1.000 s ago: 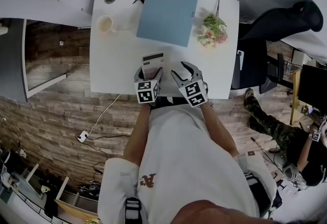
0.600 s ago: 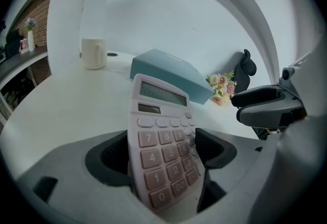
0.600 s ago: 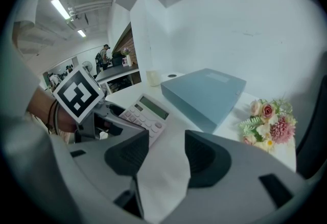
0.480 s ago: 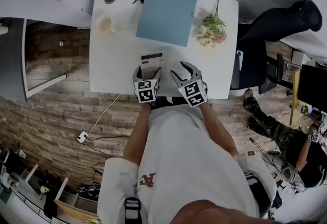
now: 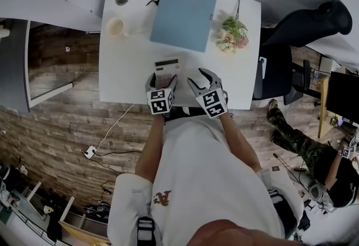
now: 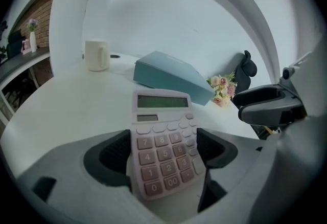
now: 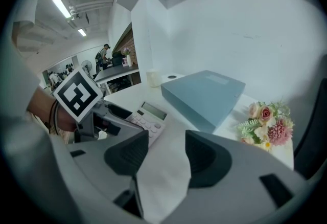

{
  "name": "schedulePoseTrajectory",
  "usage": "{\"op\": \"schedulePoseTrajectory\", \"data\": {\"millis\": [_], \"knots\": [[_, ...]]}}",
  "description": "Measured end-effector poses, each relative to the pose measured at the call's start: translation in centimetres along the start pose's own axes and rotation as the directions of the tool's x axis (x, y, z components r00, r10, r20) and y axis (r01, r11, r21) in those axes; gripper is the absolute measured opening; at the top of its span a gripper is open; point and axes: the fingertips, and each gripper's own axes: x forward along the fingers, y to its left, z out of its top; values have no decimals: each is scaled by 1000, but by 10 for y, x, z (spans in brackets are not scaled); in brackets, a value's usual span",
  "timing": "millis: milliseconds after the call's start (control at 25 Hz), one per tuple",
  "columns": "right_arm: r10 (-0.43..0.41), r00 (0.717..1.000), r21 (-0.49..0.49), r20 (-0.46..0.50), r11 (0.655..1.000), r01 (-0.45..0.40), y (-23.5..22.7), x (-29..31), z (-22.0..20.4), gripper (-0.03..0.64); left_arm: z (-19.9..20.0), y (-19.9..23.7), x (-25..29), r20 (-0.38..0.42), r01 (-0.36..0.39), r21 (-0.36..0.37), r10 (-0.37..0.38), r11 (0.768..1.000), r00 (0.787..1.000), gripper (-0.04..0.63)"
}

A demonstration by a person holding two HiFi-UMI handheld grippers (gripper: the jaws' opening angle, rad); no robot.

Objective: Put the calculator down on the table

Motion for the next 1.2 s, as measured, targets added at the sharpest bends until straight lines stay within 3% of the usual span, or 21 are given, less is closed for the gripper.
{"op": "schedulePoseTrajectory", "data": {"millis": [400, 640, 800, 920, 1040, 1200], "knots": [[-35, 998, -17, 60, 999, 36, -4, -14, 22, 235, 38, -10, -29, 127, 13, 85, -24, 996, 992, 386], [-80, 985, -25, 156, 996, 85, -13, -33, 56, 221, 84, -16, -59, 257, 5, 147, -43, 989, 966, 311], [-104, 965, -36, 241, 993, 116, -19, -52, 87, 184, 125, -25, -89, 364, -8, 218, -74, 976, 928, 234], [-122, 941, -36, 317, 989, 140, -23, -70, 113, 150, 158, -40, -115, 435, -15, 309, -127, 951, 892, 184], [-147, 902, -49, 407, 982, 182, -25, -93, 145, 117, 189, -52, -139, 502, -25, 377, -182, 926, 846, 116], [-166, 836, -69, 524, 969, 235, -21, -127, 184, 87, 221, -68, -174, 566, -41, 403, -213, 914, 796, 69]]}}
